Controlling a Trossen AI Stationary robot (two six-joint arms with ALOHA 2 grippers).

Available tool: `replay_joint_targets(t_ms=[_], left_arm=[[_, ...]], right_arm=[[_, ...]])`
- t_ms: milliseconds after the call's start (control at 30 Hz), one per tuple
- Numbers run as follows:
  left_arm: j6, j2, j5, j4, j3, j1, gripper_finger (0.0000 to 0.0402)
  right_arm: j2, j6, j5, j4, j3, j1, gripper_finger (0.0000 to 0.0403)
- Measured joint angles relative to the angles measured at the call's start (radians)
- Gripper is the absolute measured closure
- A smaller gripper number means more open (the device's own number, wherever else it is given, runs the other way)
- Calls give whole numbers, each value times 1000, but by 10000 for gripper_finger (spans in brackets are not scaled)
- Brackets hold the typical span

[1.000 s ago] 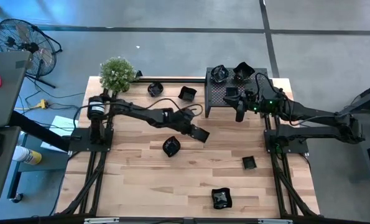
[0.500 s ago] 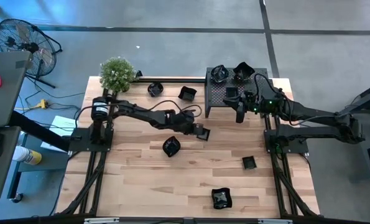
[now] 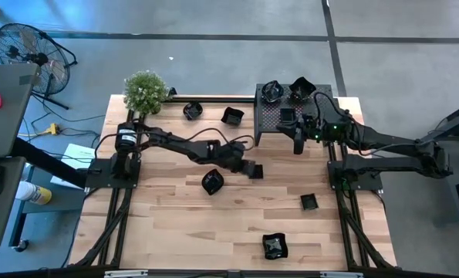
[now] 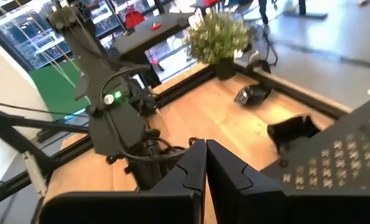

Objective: Pick & Place Mini shaped plates
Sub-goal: Stack the black square plate on top of the black square plate on the shelf

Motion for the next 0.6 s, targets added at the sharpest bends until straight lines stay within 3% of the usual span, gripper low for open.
replay_joint_targets(t_ms=[167,300,433,600], left_arm=[[192,-63,94,-150,19,41,309],[366,-182,54,-215,-24,45,379],[436,-315,-1,-92,-151,42,391],[473,-466,-60,161,-388,84,397]], right_arm=[[0,81,-62,-71,1,8,401],[1,171,-16,-191,1,84,401],[21,298,140,-298,0,215,401],[59,624,288,-210,-104,385,401]])
